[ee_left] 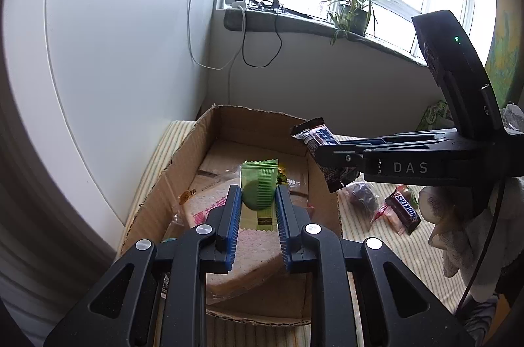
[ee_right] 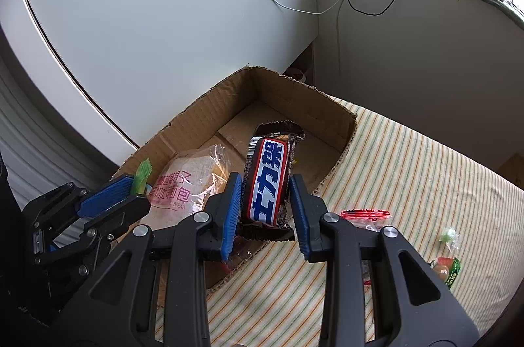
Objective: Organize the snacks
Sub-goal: 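Carry both snacks over the box and open both tools to drop them, then close the left tool on the bagged dark snack while the right tool grasps the chocolate egg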
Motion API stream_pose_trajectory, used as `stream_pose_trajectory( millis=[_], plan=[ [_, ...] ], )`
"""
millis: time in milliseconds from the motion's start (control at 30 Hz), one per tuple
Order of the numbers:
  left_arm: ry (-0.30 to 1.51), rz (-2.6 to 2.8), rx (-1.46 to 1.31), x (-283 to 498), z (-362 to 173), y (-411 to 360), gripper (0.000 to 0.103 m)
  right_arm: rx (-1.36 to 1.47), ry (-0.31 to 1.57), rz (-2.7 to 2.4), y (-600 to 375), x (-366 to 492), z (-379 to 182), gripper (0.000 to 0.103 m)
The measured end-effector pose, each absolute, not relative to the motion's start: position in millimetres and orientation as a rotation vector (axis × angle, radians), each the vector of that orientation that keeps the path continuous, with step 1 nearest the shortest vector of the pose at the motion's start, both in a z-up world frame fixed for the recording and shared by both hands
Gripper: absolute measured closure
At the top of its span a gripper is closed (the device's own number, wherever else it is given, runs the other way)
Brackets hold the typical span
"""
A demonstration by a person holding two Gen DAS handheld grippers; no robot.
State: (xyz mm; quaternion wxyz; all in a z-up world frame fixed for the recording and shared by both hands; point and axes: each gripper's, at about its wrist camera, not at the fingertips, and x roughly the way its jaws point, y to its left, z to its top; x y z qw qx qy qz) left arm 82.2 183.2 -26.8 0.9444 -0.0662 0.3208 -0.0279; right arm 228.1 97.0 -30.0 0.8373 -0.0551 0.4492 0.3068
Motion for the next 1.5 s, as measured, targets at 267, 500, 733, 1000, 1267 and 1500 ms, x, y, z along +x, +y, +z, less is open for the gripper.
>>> stream_pose_trajectory(
  millis=[267,500,733,1000,1267,1500],
  plan=[
    [0.656,-0.052,-0.146,84.1,-28.9,187.6,0.083,-0.123,0.941,0.662,103.1,227.3,-31.4,0.072],
    [0.654,-0.044,-0.139,81.0,-27.6,185.0,0.062,-0.132,0.917,0.651,99.2,221.8,-24.2,0.048],
    [0.646,-0.038,-0.141,75.9,-23.1,182.7,0.062,-0.115,0.879,0.621,83.7,216.9,-14.1,0.031],
    [0.639,-0.049,-0.14,70.8,-16.6,170.9,0.062,-0.095,0.847,0.591,50.2,210.6,-2.2,0.024],
    [0.634,-0.089,-0.14,67.6,-11.3,145.0,0.062,-0.062,0.834,0.522,-8.6,209.4,3.7,0.024],
    [0.646,-0.145,-0.131,70.2,-10.9,113.6,0.062,-0.038,0.853,0.454,-62.5,214.1,-5.6,0.024]
  ],
)
